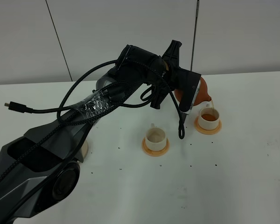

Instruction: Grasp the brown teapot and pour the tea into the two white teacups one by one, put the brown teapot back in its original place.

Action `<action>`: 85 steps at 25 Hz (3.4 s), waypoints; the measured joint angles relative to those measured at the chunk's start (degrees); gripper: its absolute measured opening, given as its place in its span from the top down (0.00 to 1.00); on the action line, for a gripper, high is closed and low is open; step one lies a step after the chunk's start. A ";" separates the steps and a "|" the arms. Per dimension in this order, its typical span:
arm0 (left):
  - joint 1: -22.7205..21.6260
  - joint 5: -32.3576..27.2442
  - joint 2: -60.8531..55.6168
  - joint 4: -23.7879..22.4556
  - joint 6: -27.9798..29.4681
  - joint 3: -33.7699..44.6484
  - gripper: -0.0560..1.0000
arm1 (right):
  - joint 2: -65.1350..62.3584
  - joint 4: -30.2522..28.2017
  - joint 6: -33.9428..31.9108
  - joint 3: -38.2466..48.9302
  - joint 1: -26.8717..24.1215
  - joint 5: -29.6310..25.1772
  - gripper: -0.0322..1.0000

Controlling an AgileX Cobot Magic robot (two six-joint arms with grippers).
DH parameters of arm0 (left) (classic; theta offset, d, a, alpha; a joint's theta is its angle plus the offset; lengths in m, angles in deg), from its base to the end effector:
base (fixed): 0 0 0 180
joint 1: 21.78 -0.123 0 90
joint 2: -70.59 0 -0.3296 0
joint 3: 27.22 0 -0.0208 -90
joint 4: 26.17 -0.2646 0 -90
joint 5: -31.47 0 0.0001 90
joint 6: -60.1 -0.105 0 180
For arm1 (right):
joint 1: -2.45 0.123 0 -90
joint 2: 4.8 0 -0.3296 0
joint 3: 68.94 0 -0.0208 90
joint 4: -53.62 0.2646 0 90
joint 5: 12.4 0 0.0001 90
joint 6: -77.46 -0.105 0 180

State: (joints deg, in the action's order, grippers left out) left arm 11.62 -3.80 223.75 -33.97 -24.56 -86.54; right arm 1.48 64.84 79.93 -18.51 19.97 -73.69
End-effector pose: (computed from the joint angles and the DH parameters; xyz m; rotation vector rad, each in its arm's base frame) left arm 0.5396 -0.3459 0.2091 2.0347 1.1211 0.6156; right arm -0.0303 0.0092 0.2738 -0.3681 2.0342 0.3973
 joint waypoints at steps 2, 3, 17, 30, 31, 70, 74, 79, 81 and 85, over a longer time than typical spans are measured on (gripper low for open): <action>0.00 0.00 0.00 0.00 0.00 0.00 0.79 | 0.00 -0.42 0.00 0.00 0.00 0.00 0.74; 0.00 0.00 0.00 0.00 0.00 0.00 0.79 | 0.00 -0.46 0.00 0.00 0.00 0.00 0.74; 0.00 -0.33 0.00 -0.20 0.00 0.00 0.79 | 0.00 -0.65 0.00 0.00 0.00 0.00 0.74; 0.06 -0.45 -0.36 -0.20 0.00 0.00 0.79 | 0.00 -0.82 0.00 0.00 0.00 0.00 0.74; 0.06 -0.45 -0.36 -0.20 0.00 0.00 0.79 | 0.00 -0.82 0.00 0.00 0.00 0.00 0.74; 0.33 -3.98 -0.73 0.02 9.95 0.00 0.79 | 0.00 -0.82 0.00 0.00 0.00 0.00 0.74; 0.33 -5.35 -2.00 0.02 12.28 0.00 0.79 | 0.00 -0.82 0.00 0.00 0.00 0.00 0.74; -0.02 -9.38 -3.94 0.22 17.19 0.00 0.79 | 0.00 -0.82 0.00 0.00 0.00 0.00 0.74; -0.54 -12.00 -4.57 0.59 19.86 0.00 0.79 | 0.00 -0.82 0.00 0.00 0.00 0.00 0.74; -2.23 -18.63 -5.42 3.23 23.64 -0.11 0.79 | 0.00 -0.82 0.00 0.00 0.00 0.00 0.74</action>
State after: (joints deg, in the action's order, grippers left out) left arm 9.39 -22.44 218.33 -30.74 -0.92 -86.65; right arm 1.48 64.02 79.93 -18.51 19.97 -73.69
